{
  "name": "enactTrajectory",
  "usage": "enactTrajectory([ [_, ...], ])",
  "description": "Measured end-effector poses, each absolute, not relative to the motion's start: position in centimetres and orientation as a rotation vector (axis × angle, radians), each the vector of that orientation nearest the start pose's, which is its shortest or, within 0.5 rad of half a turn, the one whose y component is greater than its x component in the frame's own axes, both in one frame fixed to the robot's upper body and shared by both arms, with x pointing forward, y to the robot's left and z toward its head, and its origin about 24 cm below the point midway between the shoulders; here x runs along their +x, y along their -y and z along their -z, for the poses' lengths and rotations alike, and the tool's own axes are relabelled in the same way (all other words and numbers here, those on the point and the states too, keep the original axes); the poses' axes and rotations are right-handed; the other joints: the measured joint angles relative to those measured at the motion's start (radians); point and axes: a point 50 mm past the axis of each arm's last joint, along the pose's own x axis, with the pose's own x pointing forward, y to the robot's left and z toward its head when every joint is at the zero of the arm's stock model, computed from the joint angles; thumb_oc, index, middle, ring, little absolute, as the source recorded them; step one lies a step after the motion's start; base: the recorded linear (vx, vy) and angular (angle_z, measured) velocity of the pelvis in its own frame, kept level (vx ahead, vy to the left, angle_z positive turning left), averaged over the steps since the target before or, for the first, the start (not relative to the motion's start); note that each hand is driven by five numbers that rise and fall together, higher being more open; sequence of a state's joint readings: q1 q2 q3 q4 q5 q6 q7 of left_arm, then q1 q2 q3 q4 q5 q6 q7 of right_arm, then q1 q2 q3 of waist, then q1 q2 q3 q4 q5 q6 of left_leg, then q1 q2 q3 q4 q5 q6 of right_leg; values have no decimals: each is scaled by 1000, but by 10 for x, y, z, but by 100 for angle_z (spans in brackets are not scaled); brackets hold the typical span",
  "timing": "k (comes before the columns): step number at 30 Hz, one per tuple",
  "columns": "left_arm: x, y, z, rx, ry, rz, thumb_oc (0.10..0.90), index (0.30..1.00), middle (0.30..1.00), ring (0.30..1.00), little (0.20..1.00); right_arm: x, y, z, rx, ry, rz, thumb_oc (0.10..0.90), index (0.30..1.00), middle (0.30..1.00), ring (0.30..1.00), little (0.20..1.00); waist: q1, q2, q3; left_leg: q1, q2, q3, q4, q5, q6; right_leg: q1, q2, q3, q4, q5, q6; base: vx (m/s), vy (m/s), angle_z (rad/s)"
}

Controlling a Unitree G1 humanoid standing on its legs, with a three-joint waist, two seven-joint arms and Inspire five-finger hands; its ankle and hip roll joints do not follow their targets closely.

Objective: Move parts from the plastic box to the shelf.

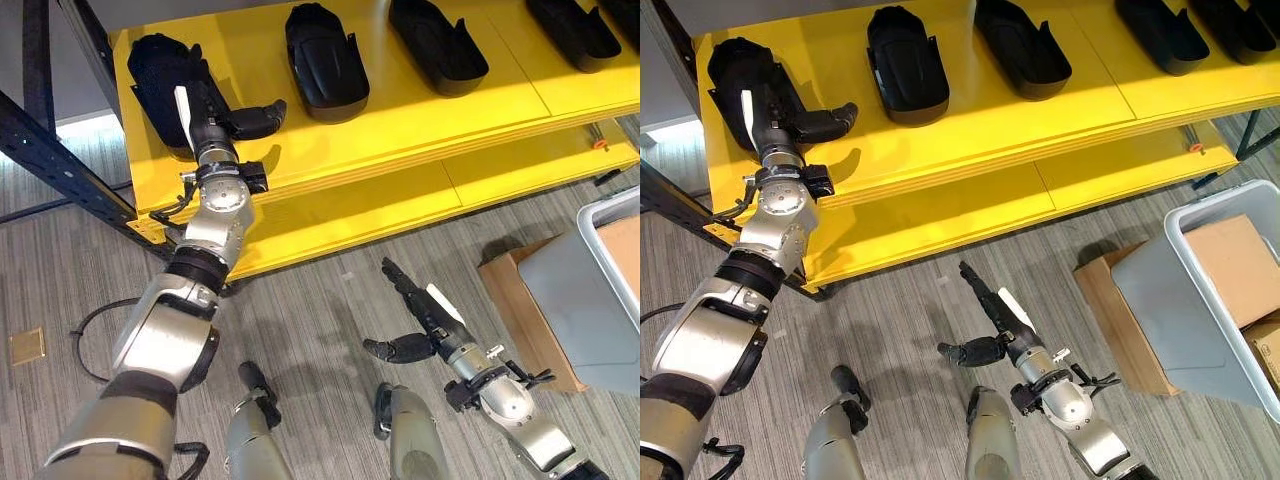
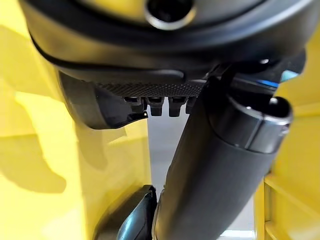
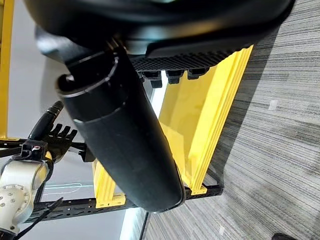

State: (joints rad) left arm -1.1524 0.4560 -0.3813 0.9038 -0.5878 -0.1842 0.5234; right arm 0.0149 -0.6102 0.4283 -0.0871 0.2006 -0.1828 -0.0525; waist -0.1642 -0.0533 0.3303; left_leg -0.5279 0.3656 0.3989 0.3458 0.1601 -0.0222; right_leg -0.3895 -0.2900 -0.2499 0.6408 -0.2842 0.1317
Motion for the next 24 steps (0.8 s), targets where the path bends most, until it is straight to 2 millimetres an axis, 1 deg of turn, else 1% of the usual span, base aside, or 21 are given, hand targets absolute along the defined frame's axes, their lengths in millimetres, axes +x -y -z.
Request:
enactTrajectory([
  [2,411,-186,-250,-2,381,-399,900,1000,1000,1000,1000,229,159,-53,-343,83,-411,900,1000,1000,1000,1000,1,0,0,-1,0,7,2,-5,6,0,0,6,-13,9,5,36,16,-6],
  [5,413,-192,-254,-15,370,-434,900,1000,1000,1000,1000,228,159,-56,-346,94,-418,900,1000,1000,1000,1000,-2,0,0,-2,-2,12,4,-8,7,0,-1,10,-25,17,9,24,10,-4],
  [8,415,-200,-251,-25,338,-472,900,1000,1000,1000,1000,228,157,-58,-346,104,-424,900,1000,1000,1000,1000,-7,-2,-2,-7,0,12,4,-10,8,-1,1,10,-35,23,10,10,3,-1],
  [12,416,-209,-250,-82,306,-527,900,1000,1000,1000,1000,228,157,-59,-350,109,-427,900,1000,1000,1000,1000,-22,-2,-2,-14,0,16,11,-14,13,-5,2,13,-43,29,13,0,0,0],
  [17,415,-210,-253,-97,312,-547,900,1000,1000,1000,1000,228,159,-59,-357,108,-428,900,1000,1000,1000,1000,-27,-5,-4,-14,2,29,13,-21,13,-12,3,27,-57,41,17,15,3,-9],
  [18,415,-210,-255,-106,315,-551,900,1000,1000,1000,1000,228,159,-59,-361,106,-429,900,1000,1000,1000,1000,-27,-10,-7,-15,2,37,13,-23,14,-22,4,37,-61,46,19,21,-2,-14],
  [24,416,-215,-256,-119,298,-574,900,1000,1000,1000,1000,224,162,-56,-367,88,-430,900,1000,1000,1000,1000,-33,-20,-13,-31,4,37,20,-28,17,-26,9,37,-82,58,22,6,-2,-2],
])
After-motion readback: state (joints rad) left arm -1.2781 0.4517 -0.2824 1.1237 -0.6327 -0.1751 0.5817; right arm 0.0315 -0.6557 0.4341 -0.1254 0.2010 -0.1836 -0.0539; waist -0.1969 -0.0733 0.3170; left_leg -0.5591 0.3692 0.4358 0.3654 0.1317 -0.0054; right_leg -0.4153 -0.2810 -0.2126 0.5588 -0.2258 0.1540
